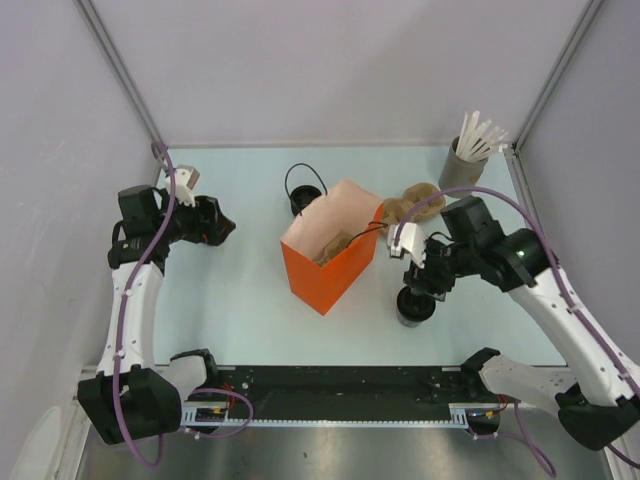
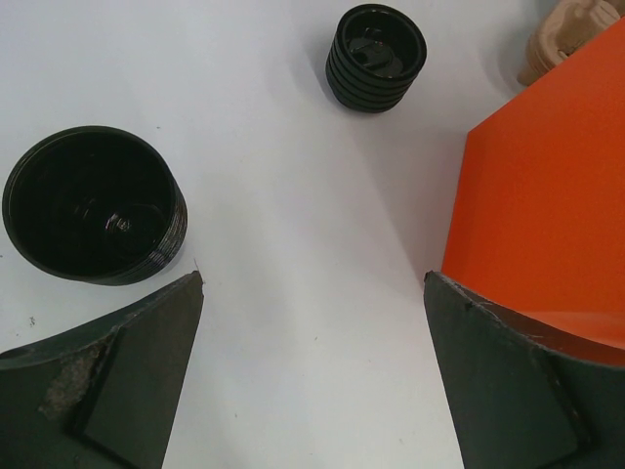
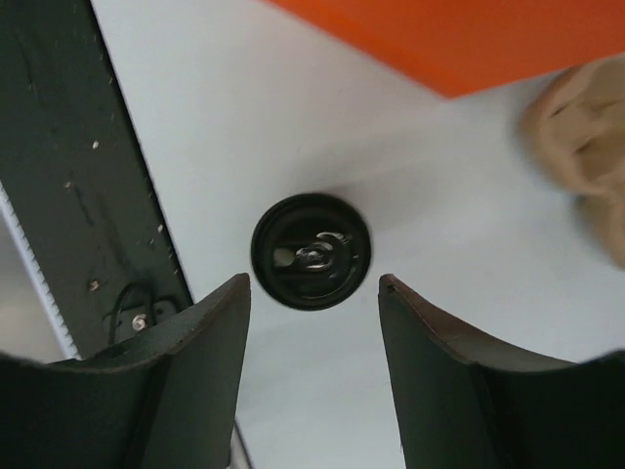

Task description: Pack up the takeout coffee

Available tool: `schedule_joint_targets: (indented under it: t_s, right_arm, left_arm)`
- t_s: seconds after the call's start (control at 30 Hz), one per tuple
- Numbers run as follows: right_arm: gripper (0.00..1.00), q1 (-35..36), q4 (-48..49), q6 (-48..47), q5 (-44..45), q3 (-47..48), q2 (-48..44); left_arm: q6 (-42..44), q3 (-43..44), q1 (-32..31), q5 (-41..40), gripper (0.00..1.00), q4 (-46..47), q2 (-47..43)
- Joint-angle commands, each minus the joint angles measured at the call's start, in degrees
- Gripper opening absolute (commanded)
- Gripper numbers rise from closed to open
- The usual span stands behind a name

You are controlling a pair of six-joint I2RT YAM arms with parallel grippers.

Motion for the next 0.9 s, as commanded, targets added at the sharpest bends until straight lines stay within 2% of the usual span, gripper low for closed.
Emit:
schedule_joint_targets:
  t_s: [0.0,0.27,0.57,0.87]
  right_arm:
    - [0.58,-1.2,-1.9,-2.1,-3.2,-5.3,1.0]
    - [0.56,-1.1,-1.8,-3.2,-2.6,-11.0,2.4]
    - [0.54,-0.7,6.0,-2.2,0.2,-19.4,3.7]
    - [0.5,0.4,9.7,-1.8,1.6,-22.1,5.1]
  left_arm:
    - [-0.5,-0.3,0.7,2.0,1.0,2.1,-0.8]
    - [-0.5,-0.3,0.7,2.2,1.0,2.1,-0.9]
    - [-0.6,-0.5,0.7,2.2,1.0,2.2,-0.9]
    - [-0.6,-0.6,0.6,2.2,1.0,2.2,-0.7]
